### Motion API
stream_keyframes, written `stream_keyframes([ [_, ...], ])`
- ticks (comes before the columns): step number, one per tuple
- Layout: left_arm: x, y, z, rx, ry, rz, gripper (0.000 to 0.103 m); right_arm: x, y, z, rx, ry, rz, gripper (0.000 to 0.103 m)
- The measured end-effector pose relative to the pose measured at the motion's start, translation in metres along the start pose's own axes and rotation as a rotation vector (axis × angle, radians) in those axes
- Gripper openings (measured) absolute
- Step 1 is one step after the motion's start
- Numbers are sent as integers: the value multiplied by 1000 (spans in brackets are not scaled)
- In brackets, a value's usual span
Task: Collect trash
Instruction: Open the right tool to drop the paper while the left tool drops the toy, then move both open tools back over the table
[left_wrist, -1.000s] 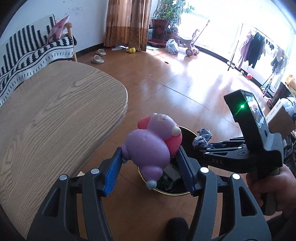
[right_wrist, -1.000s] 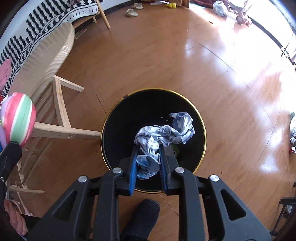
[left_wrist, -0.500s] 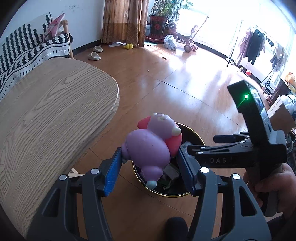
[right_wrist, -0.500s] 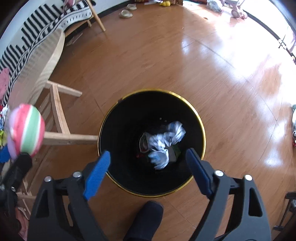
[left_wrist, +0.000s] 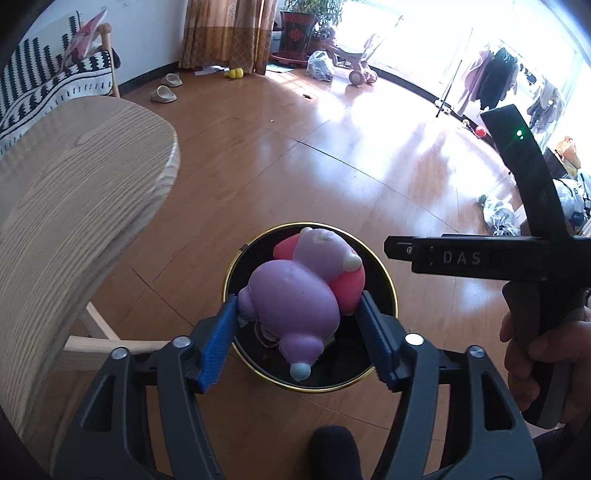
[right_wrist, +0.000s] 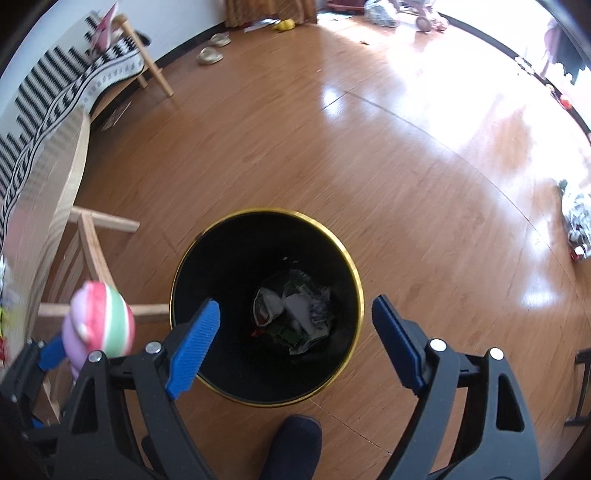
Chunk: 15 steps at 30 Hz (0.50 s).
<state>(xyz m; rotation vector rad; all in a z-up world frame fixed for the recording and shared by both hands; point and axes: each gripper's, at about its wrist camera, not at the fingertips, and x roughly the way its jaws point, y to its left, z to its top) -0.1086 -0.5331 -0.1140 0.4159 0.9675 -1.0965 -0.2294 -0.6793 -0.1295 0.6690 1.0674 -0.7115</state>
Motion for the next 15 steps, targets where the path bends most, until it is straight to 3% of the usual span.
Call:
stream_keyframes([
  [2, -2, -1, 2, 4, -22, 10, 85, -6, -4, 0, 18, -21, 2, 85],
  [9, -18, 16, 3, -31, -67, 16, 89, -10, 3, 3, 5, -37, 8, 86],
  [15, -51, 41, -1, -50, -97, 64, 93, -17, 39, 3, -55, -51, 26, 89],
])
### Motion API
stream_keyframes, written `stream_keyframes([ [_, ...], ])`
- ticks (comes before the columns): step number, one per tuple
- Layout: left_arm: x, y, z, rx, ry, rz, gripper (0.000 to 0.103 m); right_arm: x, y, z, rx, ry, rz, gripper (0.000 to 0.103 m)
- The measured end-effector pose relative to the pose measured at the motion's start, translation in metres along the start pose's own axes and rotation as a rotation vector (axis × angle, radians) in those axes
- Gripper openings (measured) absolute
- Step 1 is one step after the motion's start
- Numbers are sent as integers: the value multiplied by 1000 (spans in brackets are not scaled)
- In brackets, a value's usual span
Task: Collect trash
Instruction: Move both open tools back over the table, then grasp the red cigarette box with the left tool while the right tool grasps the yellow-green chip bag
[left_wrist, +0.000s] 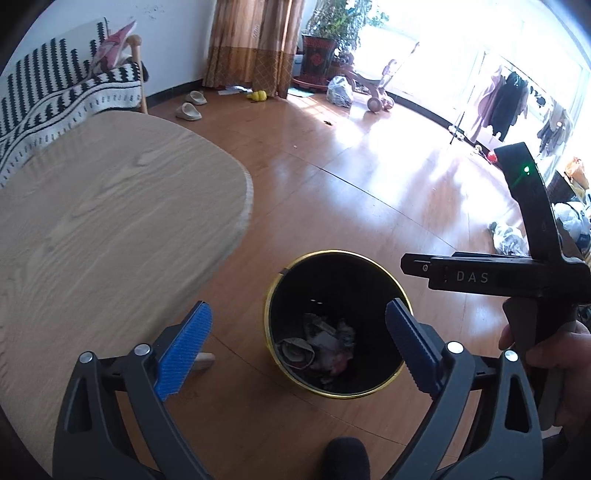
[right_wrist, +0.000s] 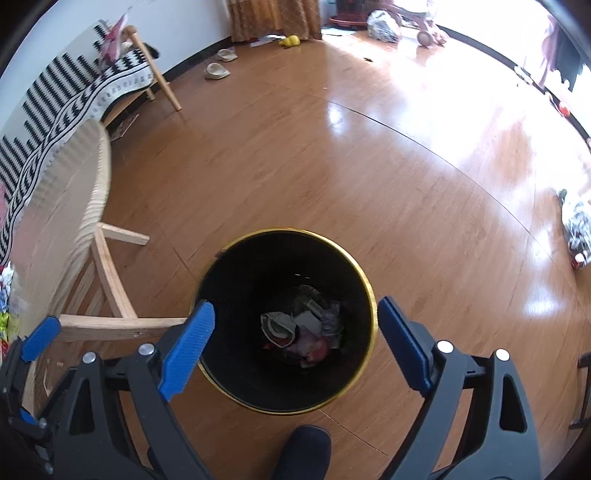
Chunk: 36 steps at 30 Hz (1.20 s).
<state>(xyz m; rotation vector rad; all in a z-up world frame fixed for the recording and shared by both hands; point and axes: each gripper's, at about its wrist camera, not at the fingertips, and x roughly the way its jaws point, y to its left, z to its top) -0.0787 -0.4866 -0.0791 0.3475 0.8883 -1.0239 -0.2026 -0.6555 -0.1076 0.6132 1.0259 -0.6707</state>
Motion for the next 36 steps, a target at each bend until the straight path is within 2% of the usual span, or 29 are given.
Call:
stream_keyframes([
  [8, -70, 75, -7, -43, -72, 142, 94, -18, 99, 4, -129, -45, 84, 90],
  [14, -140, 182, -33, -174, -129, 327, 94, -33, 212, -2, -281, -64, 191, 91],
  [22, -222, 334, -100, -376, -134, 559, 94, -43, 378, -48, -555, -55, 332, 92],
  [25, -241, 377, -124, -425, -128, 593, 94, -44, 423, -73, -636, -46, 373, 92],
  [29, -248, 416, -144, -430, -88, 608, 94, -35, 476, -99, -727, -22, 404, 92],
  [36, -233, 464, -162, -463, -19, 551, 94, -22, 519, -122, -807, 15, 457, 92],
])
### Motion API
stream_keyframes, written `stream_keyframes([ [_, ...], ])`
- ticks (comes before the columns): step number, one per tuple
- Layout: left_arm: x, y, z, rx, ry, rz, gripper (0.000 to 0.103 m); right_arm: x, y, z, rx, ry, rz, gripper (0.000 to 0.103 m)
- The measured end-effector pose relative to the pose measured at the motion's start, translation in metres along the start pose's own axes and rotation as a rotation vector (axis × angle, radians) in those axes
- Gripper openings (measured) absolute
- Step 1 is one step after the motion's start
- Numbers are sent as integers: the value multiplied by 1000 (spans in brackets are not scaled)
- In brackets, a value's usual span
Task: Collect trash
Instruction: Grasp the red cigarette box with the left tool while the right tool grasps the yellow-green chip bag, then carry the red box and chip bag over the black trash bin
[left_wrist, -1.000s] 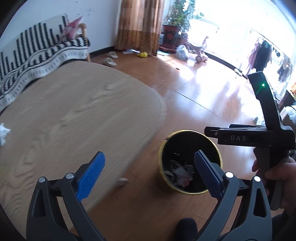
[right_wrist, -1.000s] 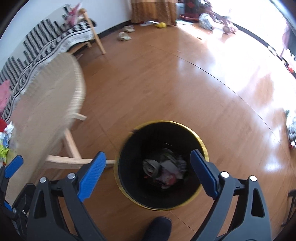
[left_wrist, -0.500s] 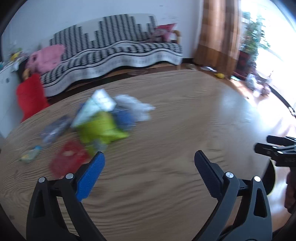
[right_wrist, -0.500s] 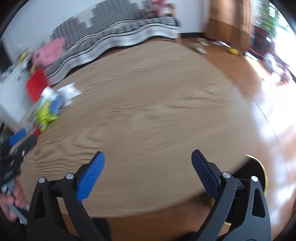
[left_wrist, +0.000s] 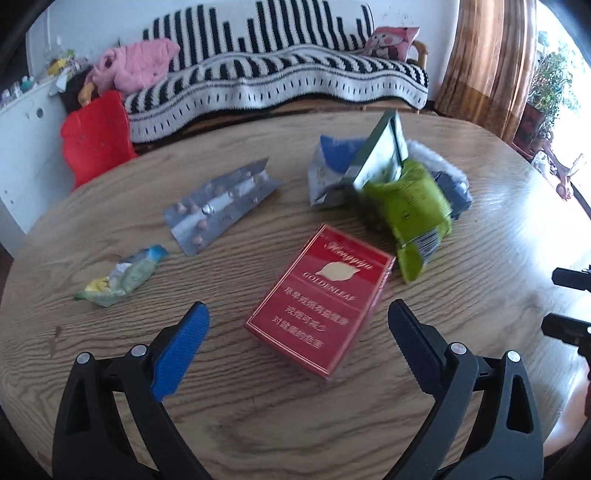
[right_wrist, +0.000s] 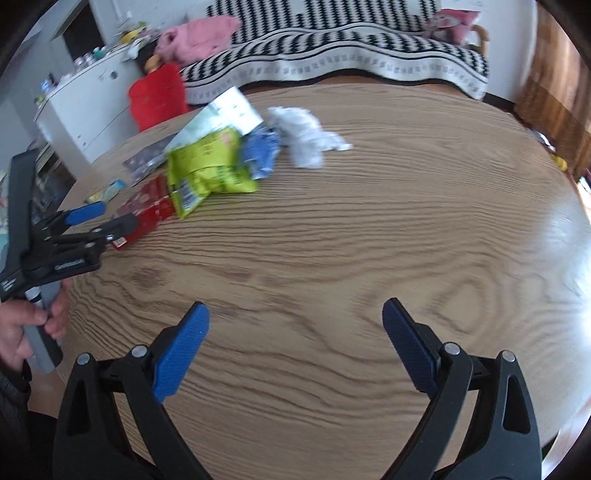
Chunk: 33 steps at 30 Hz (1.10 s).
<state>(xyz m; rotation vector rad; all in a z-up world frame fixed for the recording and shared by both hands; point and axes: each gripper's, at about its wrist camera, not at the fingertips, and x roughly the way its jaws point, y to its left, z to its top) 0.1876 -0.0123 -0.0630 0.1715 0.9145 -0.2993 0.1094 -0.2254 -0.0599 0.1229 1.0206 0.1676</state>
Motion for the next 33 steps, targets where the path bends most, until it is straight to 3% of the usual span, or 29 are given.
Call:
stream_keyframes([
  [5, 11, -7, -5, 44, 23, -16, 94, 17, 18, 14, -34, 2, 29, 92],
  [8, 9, -9, -8, 65, 14, -27, 67, 25, 26, 25, -22, 3, 62, 92],
  [19, -41, 20, -17, -26, -16, 18, 66, 82, 57, 82, -68, 16, 60, 95],
  [25, -46, 24, -11, -59, -25, 22, 66, 100, 65, 109, -81, 14, 15, 95],
  [27, -47, 26, -9, -74, -27, 22, 66, 98, 65, 108, -94, 8, 2, 73],
  [29, -48, 25, -8, -84, -27, 25, 66, 89, 65, 102, -109, 1, 14, 59],
  [33, -56, 16, -4, -104, -39, 21, 66, 59, 60, 74, -120, -7, 19, 48],
])
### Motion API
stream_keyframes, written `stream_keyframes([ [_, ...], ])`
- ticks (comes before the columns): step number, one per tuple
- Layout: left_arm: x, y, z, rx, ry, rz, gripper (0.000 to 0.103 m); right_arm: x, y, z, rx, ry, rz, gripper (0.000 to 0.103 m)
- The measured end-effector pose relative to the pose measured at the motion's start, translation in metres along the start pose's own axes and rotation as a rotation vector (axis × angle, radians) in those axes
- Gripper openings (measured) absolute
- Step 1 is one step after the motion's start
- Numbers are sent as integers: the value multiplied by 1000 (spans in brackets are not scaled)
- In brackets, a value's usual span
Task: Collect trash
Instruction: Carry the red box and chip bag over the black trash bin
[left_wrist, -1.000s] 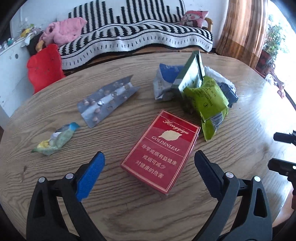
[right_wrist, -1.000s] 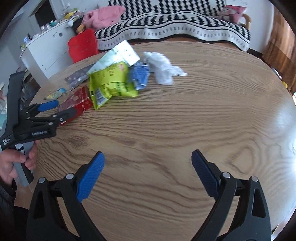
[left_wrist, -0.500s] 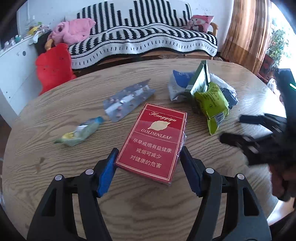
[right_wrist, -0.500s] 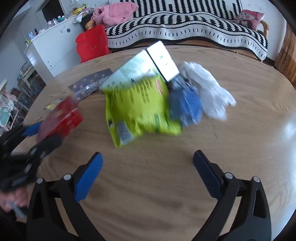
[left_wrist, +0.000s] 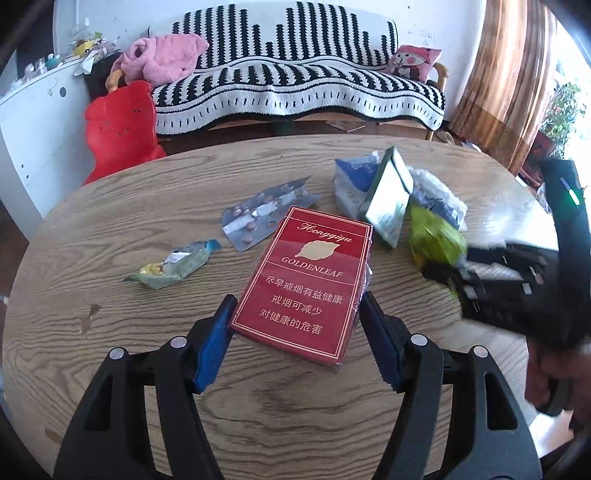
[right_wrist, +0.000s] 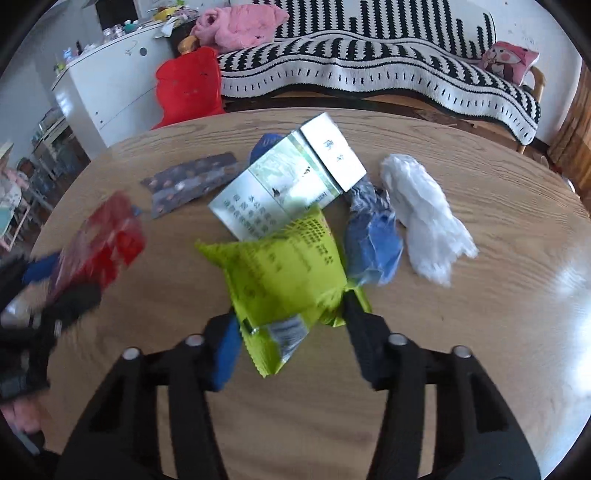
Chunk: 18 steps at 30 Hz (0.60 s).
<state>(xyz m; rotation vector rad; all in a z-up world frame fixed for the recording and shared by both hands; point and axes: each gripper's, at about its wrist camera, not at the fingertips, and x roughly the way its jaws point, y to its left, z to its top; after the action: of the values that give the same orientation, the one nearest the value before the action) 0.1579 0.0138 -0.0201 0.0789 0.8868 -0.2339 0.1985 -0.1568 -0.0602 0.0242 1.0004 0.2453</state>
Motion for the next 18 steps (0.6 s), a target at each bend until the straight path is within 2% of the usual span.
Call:
stream_keyframes([
  [4, -14, -23, 2, 13, -24, -20, 66, -35, -9, -37, 26, -5, 21, 47],
  [8, -28, -56, 2, 38, -47, -53, 66, -75, -26, -74, 49, -25, -1, 47],
  [14, -45, -145, -8, 132, -59, -140, 66, -133, -79, -123, 131, -65, -75, 47],
  [18, -51, -205, -19, 203, -49, -212, 66, -172, -134, -171, 226, -72, -138, 47],
])
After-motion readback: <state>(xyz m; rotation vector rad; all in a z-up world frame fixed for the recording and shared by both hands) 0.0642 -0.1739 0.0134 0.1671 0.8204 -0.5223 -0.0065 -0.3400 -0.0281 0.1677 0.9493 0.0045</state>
